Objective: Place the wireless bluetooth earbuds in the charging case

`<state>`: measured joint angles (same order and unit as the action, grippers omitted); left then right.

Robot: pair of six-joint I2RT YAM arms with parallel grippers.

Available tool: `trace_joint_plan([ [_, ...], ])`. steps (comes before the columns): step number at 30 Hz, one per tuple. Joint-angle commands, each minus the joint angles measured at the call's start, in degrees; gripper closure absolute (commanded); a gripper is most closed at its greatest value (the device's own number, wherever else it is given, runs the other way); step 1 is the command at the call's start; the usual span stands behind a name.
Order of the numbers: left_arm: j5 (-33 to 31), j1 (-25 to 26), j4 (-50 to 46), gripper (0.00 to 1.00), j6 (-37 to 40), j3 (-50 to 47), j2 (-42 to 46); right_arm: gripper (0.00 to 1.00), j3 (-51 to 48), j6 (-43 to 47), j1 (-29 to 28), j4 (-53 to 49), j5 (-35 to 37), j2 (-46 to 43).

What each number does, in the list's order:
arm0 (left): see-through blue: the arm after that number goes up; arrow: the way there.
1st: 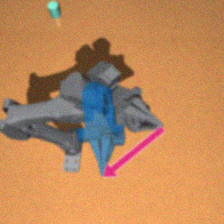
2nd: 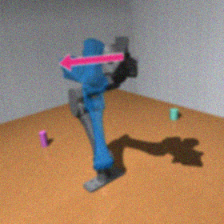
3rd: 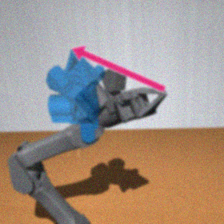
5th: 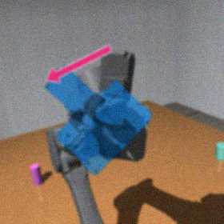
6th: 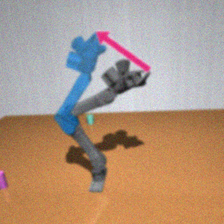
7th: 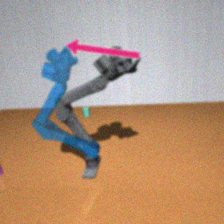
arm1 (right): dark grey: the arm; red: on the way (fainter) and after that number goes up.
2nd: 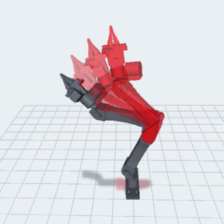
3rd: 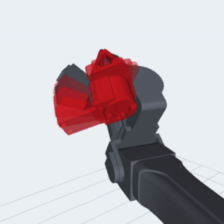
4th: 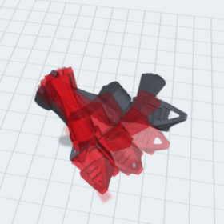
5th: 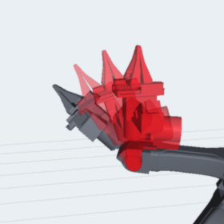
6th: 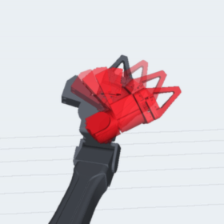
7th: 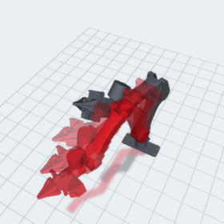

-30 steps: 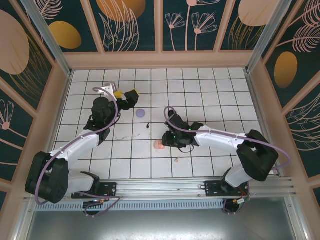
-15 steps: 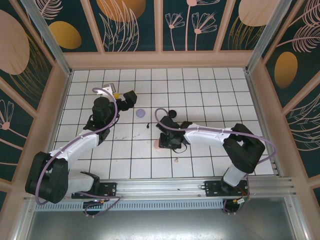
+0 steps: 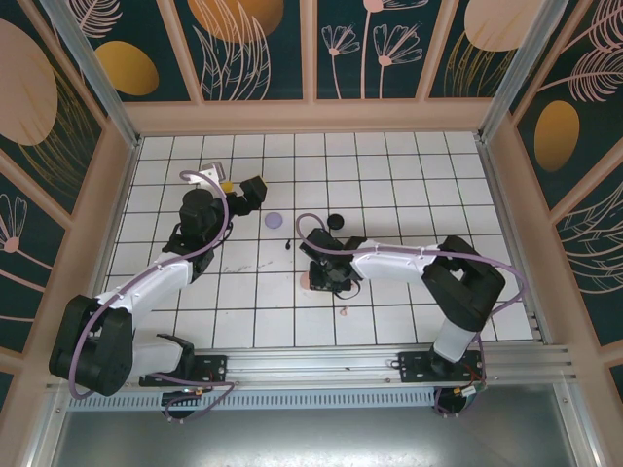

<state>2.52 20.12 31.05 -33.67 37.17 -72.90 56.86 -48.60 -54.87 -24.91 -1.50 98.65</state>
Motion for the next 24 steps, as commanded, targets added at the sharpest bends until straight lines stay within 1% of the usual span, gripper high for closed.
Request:
trace_joint_plan([
  [1, 1.1, -0.39, 2.09, 0.01, 0.96, 0.45, 0.97, 0.76, 1.43, -0.54, -0.41, -1.31, 1.15, 1.82],
  [3, 1.38, -0.39, 2.09, 0.01, 0.98, 0.54, 0.87, 0.8, 1.62, -0.19, -0.41, -0.96, 0.98, 2.34],
  [8, 2.65, -0.43, 2.09, 0.01, 1.06, 0.54, 0.76, 0.93, 1.7, 0.67, -0.37, -0.44, 0.83, 2.44],
  [12, 3.83, -0.43, 1.82, 0.01, 1.06, 0.67, 0.66, 1.0, 1.5, 1.68, -0.41, -0.44, 1.16, 1.58],
  [18, 7.1, -0.41, 0.72, 0.01, 1.95, 1.55, 0.07, 1.0, 2.18, 5.05, -0.15, -1.94, 3.07, -1.35],
  [21, 12.04, -0.4, -0.94, 0.01, 3.59, 2.75, -1.01, 1.0, 3.53, 9.11, 0.59, -3.07, 4.88, -4.01],
  [24, 18.44, -0.43, -2.12, 0.01, 5.01, 3.73, -2.35, 1.0, 4.6, 14.09, 2.55, -3.49, 6.16, -6.4],
])
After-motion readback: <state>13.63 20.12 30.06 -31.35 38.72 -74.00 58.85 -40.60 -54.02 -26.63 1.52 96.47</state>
